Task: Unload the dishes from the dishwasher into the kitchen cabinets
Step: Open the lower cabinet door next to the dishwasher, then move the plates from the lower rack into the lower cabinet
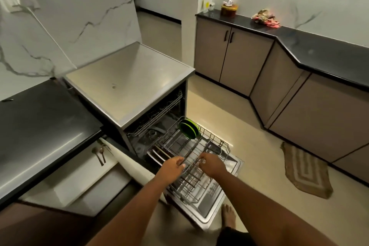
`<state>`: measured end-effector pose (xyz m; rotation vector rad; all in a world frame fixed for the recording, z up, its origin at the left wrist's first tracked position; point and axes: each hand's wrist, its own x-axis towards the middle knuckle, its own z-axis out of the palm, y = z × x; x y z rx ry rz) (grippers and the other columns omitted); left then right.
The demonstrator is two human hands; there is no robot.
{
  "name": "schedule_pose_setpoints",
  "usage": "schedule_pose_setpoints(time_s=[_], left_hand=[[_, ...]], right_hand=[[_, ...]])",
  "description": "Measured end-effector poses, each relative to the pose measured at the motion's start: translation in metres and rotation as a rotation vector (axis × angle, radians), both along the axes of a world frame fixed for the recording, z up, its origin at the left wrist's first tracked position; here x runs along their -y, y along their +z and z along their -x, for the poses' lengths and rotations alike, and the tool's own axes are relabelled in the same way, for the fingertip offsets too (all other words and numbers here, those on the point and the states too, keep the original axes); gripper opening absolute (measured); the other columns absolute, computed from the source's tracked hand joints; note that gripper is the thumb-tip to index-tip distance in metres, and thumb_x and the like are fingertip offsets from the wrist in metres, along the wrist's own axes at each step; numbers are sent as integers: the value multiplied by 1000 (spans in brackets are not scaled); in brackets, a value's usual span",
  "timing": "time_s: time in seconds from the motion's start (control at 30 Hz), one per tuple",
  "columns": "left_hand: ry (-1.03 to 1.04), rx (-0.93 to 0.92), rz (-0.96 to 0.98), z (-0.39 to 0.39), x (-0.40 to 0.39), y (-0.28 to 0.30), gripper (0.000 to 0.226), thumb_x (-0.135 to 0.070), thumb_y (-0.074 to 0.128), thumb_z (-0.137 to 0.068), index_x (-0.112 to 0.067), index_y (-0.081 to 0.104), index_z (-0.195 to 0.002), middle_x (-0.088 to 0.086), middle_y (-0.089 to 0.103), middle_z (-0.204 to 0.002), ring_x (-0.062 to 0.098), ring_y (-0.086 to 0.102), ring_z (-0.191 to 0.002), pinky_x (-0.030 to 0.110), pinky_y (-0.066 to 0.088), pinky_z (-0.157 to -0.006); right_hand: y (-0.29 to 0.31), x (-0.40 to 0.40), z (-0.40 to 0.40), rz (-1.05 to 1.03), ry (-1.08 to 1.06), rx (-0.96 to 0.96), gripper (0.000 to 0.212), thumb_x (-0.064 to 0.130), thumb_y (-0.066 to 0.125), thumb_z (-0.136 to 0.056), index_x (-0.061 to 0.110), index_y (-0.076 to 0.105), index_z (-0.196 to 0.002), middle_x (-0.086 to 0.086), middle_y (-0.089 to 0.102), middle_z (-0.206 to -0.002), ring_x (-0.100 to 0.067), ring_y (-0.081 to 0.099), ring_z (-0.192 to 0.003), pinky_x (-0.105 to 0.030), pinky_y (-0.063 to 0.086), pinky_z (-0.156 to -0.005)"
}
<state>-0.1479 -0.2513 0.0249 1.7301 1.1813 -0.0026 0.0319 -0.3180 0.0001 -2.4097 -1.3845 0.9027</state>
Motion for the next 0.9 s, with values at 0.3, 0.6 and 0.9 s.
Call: schedule_pose_setpoints(time_s=[0.3, 0.6, 0.9], left_hand=[[170, -82, 95, -95, -22, -31, 45, -31, 53, -100, -14, 48, -141, 9, 55, -138, 22, 54, -123, 29, 44, -98], [398, -163, 193, -128, -20, -65, 42, -31, 53, -99, -16, 50, -138, 5, 60, -131, 12, 57, -105, 12, 47, -81], [769, -107, 311, -91, -47, -112, 43, -30, 53, -100, -12, 49, -139, 6, 63, -121, 16, 61, -89, 20, 47, -72]], right_hand=[[-38, -60, -119, 9, 55, -227, 31, 22, 64, -90, 17, 62, -121, -6, 66, -115, -19, 65, -93, -36, 56, -87], [-74, -85, -160, 194, 238, -324, 11, 13, 70, -85, 10, 68, -95, -7, 63, -95, -16, 60, -79, -24, 50, -73], [-109, -112, -122, 206, 274, -364, 24, 22, 59, -96, 13, 65, -118, 6, 62, -96, -6, 59, -86, -10, 40, -65]])
